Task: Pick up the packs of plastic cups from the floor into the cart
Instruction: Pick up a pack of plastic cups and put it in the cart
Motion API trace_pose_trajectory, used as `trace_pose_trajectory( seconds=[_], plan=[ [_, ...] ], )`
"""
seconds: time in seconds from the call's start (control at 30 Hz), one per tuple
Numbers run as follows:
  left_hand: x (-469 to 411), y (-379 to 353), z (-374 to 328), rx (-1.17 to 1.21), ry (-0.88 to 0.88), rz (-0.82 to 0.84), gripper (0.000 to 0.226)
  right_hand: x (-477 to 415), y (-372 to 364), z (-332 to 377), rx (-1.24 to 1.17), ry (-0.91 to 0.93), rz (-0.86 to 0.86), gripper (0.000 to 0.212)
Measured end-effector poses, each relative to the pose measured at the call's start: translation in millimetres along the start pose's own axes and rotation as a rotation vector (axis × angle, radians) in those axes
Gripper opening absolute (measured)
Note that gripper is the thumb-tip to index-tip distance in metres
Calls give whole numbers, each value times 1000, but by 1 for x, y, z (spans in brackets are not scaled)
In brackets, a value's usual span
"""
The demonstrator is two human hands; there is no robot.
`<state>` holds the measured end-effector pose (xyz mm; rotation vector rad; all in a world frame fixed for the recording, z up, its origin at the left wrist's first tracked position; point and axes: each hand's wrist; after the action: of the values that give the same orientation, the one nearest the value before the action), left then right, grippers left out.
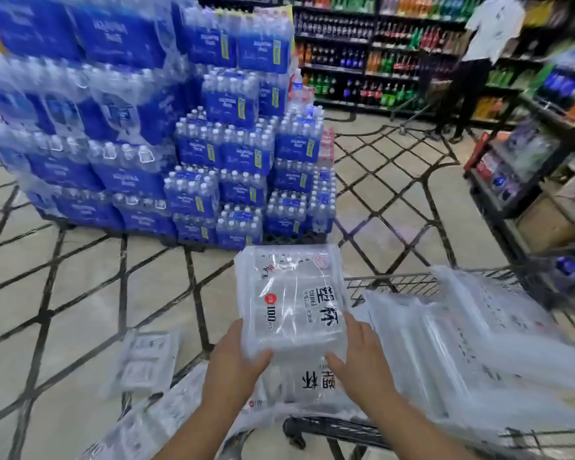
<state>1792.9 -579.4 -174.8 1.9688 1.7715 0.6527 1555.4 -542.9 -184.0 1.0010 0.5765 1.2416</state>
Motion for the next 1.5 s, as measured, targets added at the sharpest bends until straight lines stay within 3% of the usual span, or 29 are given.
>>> trace_pose_trajectory(
  seconds=[0.23, 0.37, 0.57, 0.7, 0.87, 1.03, 1.23, 1.37, 1.5],
  plan=[
    [-9, -66, -37, -112, -37, 112, 59, 0, 10, -76, -40, -140, 40, 88],
    [-9, -84, -25, -158, -13, 211, 58, 8, 3, -95, -43, -185, 105, 86],
    [-3, -103, -5, -247, 51, 394, 75, 14, -9, -116, -52, -282, 222, 87],
    [1, -95, 0, -282, 26, 427, 84, 0, -8, -115, 196, -271, 256, 82],
    [-4, -64, 18, -334, 82, 398, 93, -36, -5, -83, 271, -180, 188, 75],
    [1, -4, 59, -236, 279, 178, 83, -65, -16, -6, 193, 69, 197, 62],
    [27, 67, 112, -201, 448, -13, 74, -63, -54, 79, 128, 248, 257, 61],
    [22, 93, 149, -136, 493, -34, 76, -46, -86, 116, 176, 308, 331, 63],
    [2, 119, 177, -125, 474, 30, 83, -40, -113, 143, 214, 231, 393, 66]
  ],
)
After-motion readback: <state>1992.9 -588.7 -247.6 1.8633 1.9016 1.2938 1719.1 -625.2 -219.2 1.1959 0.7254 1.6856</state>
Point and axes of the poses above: each hand's wrist, its own x-axis away from the middle knuckle, its own y-axis out of the back of the hand, z = x × y, and after that the axes turned 3 degrees about -y, right-handed
